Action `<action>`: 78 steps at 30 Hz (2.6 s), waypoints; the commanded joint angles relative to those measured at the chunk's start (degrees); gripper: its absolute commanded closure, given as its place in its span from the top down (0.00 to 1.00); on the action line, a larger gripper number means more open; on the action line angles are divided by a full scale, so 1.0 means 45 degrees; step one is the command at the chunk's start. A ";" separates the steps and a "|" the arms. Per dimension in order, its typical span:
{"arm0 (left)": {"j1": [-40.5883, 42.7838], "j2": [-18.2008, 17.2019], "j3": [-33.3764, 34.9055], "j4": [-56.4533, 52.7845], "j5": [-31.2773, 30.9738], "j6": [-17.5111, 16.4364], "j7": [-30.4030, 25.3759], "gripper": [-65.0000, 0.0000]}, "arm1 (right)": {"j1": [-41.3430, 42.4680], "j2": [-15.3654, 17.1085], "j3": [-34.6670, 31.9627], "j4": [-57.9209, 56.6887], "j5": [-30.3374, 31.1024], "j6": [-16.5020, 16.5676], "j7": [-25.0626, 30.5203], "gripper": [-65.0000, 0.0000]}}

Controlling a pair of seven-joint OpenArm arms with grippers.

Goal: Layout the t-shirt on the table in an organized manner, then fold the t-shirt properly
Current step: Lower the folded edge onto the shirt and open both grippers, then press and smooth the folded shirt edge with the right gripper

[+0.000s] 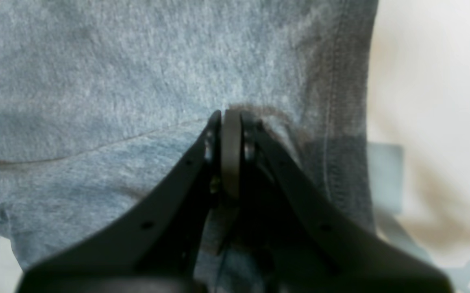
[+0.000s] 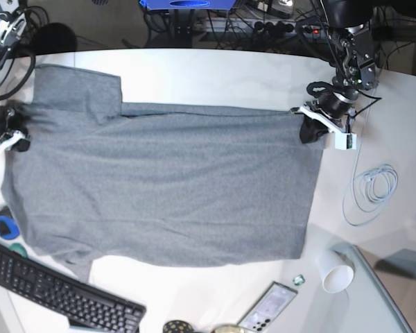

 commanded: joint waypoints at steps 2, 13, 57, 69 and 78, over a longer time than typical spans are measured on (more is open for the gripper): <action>0.0260 -0.0207 -0.0005 0.0371 0.0908 0.0462 0.1158 0.00 | 0.0061 0.0285 -0.0034 0.0110 -0.0211 0.0017 -0.0215 0.01; -0.0209 -0.0226 -0.0005 0.3165 0.0908 0.0462 0.2389 0.00 | 0.0061 -0.0028 0.0005 0.3353 -0.0152 0.0017 -0.1758 0.01; 0.2683 -0.0949 -0.3268 0.5470 -0.2413 0.0364 0.2995 0.00 | -0.5409 -0.3916 0.0903 0.8257 -0.0152 0.0017 -0.4434 0.52; 0.2663 -0.0949 -0.3229 0.5451 -0.2413 0.0364 0.2995 0.00 | -0.4960 -0.3935 0.0825 0.9390 -0.0152 0.0017 -0.4591 0.00; 0.2663 -0.0949 -0.3209 0.5451 -0.2413 0.0364 0.2995 0.00 | -0.2635 -0.3349 0.0806 1.0269 -0.0211 0.0017 -0.6603 0.00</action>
